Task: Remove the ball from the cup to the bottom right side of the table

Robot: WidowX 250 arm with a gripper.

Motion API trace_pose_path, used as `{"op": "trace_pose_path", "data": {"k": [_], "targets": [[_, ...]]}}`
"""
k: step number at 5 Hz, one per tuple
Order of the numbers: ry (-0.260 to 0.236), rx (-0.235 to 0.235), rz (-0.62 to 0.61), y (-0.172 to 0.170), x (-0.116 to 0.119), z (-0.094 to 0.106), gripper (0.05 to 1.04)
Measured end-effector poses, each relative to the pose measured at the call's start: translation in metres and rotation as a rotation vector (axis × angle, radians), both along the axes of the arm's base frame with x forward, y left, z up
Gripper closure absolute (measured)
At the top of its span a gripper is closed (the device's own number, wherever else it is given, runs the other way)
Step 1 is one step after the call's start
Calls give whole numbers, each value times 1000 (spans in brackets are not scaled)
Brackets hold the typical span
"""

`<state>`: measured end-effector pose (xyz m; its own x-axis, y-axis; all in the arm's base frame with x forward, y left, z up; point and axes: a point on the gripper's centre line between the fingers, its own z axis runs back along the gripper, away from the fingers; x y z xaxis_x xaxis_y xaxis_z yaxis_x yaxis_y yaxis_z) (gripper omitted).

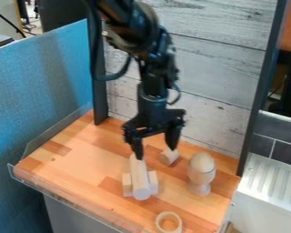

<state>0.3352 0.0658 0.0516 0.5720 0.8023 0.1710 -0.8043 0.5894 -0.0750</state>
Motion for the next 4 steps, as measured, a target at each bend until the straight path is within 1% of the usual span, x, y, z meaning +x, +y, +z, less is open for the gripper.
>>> {"op": "trace_pose_path", "data": {"k": [1, 2, 3, 4], "targets": [[-14, 13, -14, -21, 6, 2, 83], [-13, 1, 19, -34, 27, 0, 84], [21, -6, 48, -34, 48, -11, 84], [36, -14, 79, -38, 65, -13, 84]]}}
